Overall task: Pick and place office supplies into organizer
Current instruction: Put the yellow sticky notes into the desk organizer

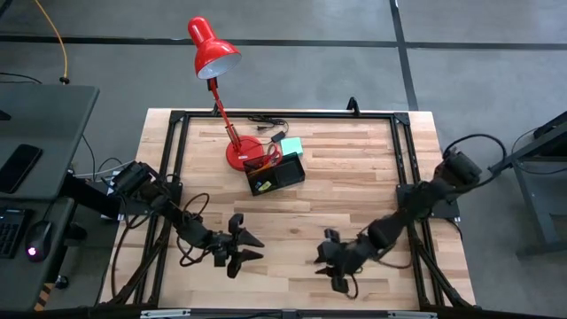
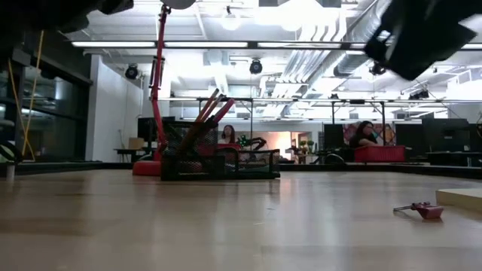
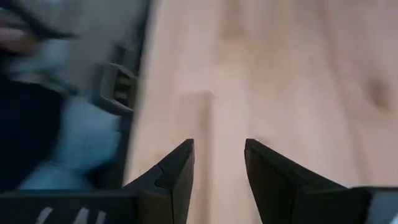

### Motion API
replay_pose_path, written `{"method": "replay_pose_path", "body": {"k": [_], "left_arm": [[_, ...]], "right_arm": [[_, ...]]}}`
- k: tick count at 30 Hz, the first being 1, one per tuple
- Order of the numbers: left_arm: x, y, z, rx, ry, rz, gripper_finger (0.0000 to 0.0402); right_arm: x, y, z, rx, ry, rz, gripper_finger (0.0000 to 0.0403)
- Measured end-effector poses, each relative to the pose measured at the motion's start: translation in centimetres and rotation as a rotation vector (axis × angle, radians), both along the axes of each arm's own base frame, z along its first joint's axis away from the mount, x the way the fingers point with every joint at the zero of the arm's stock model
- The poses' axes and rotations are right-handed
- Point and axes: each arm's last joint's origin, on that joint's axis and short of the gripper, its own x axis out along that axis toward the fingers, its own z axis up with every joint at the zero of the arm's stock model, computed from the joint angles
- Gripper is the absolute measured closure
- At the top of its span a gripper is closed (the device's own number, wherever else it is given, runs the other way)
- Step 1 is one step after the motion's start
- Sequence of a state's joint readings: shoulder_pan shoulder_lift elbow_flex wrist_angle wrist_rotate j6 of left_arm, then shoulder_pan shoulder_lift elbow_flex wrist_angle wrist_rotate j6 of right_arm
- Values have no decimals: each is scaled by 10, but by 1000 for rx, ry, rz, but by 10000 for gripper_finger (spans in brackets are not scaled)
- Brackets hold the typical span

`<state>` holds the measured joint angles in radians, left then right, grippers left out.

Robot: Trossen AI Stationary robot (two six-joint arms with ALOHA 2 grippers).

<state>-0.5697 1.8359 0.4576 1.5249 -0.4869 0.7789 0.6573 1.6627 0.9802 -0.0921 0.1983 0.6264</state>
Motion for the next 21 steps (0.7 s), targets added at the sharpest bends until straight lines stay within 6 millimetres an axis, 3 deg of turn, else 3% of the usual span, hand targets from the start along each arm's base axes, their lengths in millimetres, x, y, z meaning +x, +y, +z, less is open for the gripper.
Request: {"method": "replay_pose_path", "body": {"k": [3, 9, 21], "left_arm": [[0, 0, 2, -12, -10, -2, 250], [0, 0, 0, -21, 6, -3, 250], [0, 0, 0, 2, 3, 3, 250]], "right_arm": [[-8, 12, 1, -107, 64, -90, 269], [-16, 28, -24, -161, 193, -117, 269], [-39, 24, -22, -236, 542, -191, 269]]}}
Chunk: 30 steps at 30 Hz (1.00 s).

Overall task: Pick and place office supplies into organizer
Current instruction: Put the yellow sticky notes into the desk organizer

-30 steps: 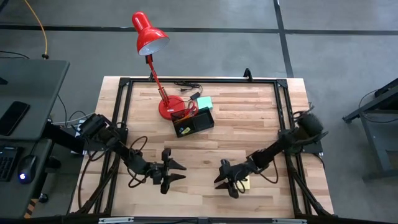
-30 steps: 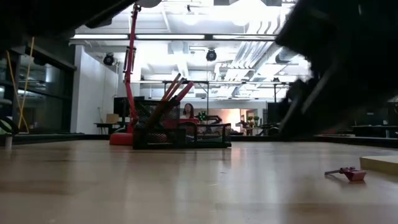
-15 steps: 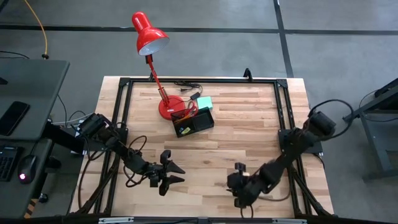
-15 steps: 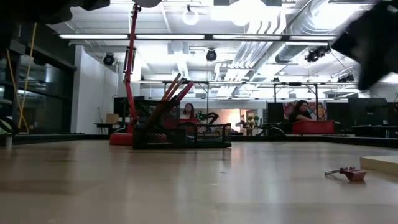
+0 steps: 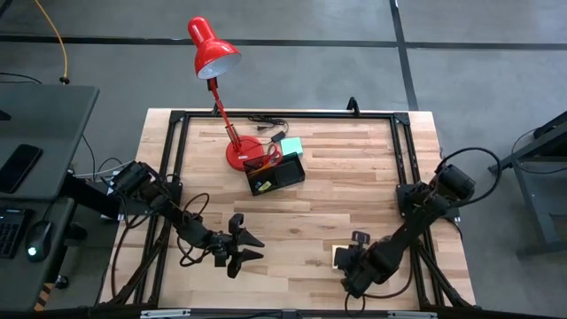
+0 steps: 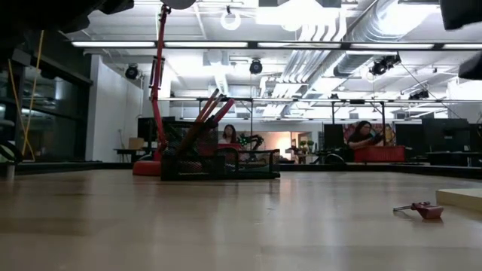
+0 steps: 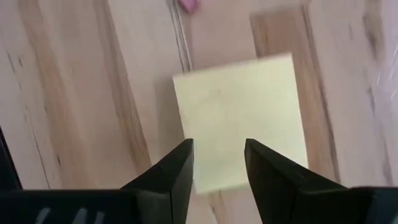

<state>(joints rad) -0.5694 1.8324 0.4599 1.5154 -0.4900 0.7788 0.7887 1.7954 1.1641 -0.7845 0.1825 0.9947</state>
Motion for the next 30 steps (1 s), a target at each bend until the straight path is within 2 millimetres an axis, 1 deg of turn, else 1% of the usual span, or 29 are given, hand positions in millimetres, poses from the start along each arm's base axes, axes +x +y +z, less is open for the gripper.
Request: {"method": "replay_pose_path", "body": {"k": [5, 10, 16, 19, 23, 26, 30], "left_arm": [[0, 0, 0, 28, -2, 4, 250], [0, 0, 0, 30, -2, 4, 250], [0, 0, 0, 29, -2, 4, 250], [0, 0, 0, 29, -2, 4, 250], [0, 0, 0, 29, -2, 4, 250], [0, 0, 0, 29, -2, 4, 250], [0, 0, 0, 28, -4, 4, 250]], "right_arm": [[-1, 0, -2, 36, 57, -16, 269], [1, -10, -2, 87, 181, -74, 269], [4, -13, -2, 156, 242, -63, 269], [2, -13, -2, 134, 237, -45, 269], [-8, -15, -2, 28, 268, -38, 269], [-13, -10, -3, 12, 250, -22, 268], [-24, -5, -2, 5, 304, -70, 248]]}}
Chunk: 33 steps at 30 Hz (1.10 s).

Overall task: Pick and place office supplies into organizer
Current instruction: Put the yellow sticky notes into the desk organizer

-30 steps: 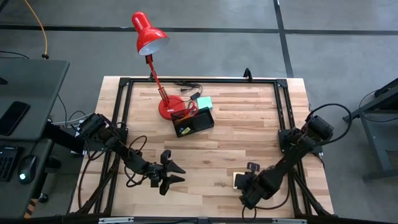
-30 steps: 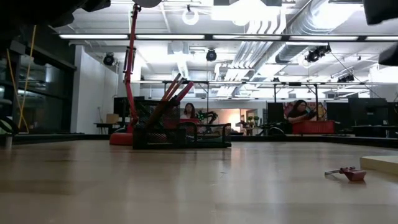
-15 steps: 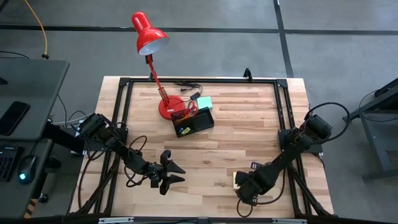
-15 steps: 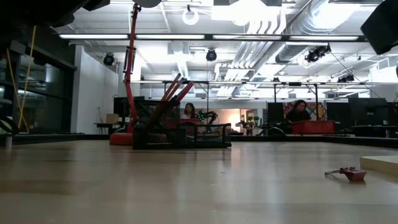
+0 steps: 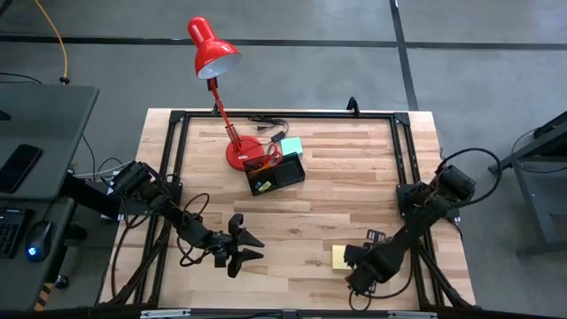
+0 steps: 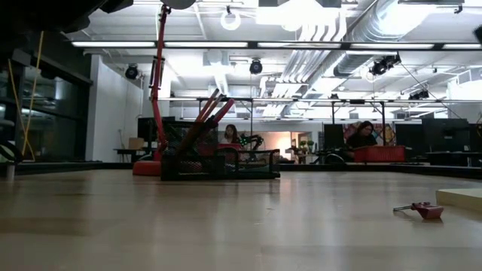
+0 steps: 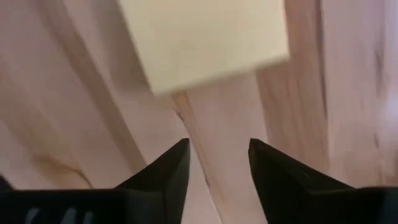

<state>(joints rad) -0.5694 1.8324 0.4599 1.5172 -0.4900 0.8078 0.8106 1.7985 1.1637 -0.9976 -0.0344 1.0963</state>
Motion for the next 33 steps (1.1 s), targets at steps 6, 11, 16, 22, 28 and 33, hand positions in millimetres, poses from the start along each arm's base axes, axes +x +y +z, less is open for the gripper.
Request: {"method": "replay_pose_path", "body": {"k": [6, 11, 16, 22, 28, 33], "left_arm": [[-1, 0, 4, -26, -35, -5, 250], [-1, 0, 4, -26, -38, -7, 250], [-1, 0, 5, -26, -39, -8, 250], [-1, 0, 5, -24, -39, -7, 250], [-1, 0, 4, -22, -35, -7, 250], [-1, 0, 4, -18, -29, -7, 250]], "right_arm": [[-13, 2, 1, -74, 36, -55, 189], [-10, -2, 1, -75, 57, -102, 162], [-9, -3, 1, -71, 63, -112, 160], [-7, -6, 1, -87, 60, -85, 160], [6, -2, -1, -16, -56, -72, 160], [15, 5, 0, 27, -178, -29, 160]]}}
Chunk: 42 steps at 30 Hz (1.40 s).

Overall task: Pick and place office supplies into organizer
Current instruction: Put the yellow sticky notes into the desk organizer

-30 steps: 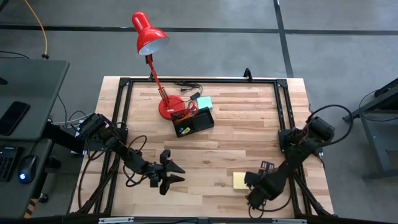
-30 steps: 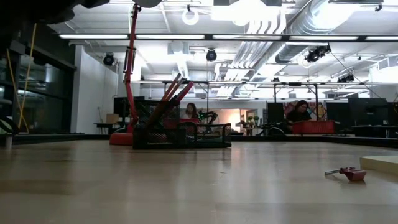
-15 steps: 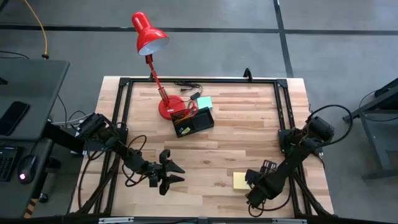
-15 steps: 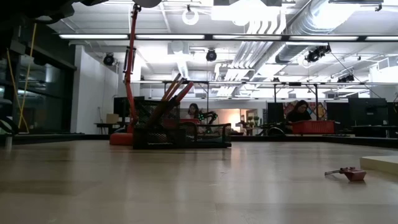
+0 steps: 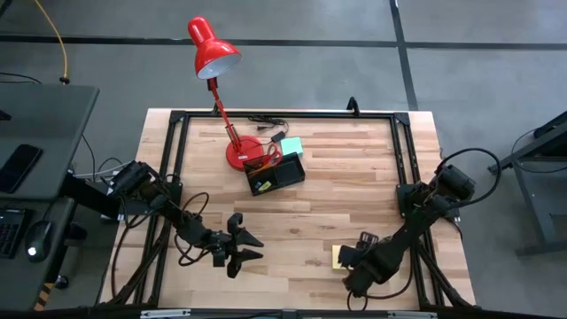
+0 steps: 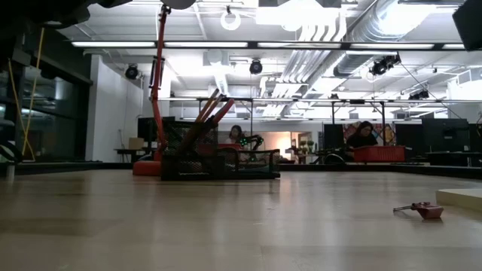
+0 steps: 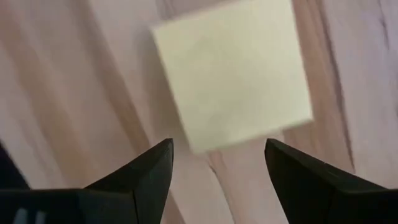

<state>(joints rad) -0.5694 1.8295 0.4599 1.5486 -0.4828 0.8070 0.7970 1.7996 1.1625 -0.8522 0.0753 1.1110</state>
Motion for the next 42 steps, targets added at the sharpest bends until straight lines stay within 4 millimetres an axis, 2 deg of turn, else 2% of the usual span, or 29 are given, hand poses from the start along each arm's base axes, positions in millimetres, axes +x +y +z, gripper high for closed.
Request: {"method": "replay_pose_path", "body": {"k": [7, 11, 28, 36, 38, 42], "left_arm": [[0, 0, -1, 6, 11, 1, 250], [0, 0, -1, 5, 9, 1, 250], [0, 0, 0, 0, 0, 0, 250], [0, 0, 0, 1, 1, 0, 250], [0, 0, 0, 1, 1, 0, 250], [0, 0, 0, 1, 2, 0, 250]], "right_arm": [[6, 5, -3, -24, -98, 37, 160], [5, 3, -5, -49, -82, 52, 160], [10, 8, -4, 59, -81, 40, 160], [10, 8, -4, 48, -86, 46, 153], [8, 8, -5, 44, -73, 37, 144], [-1, 0, -6, 7, 61, 4, 125]]}}
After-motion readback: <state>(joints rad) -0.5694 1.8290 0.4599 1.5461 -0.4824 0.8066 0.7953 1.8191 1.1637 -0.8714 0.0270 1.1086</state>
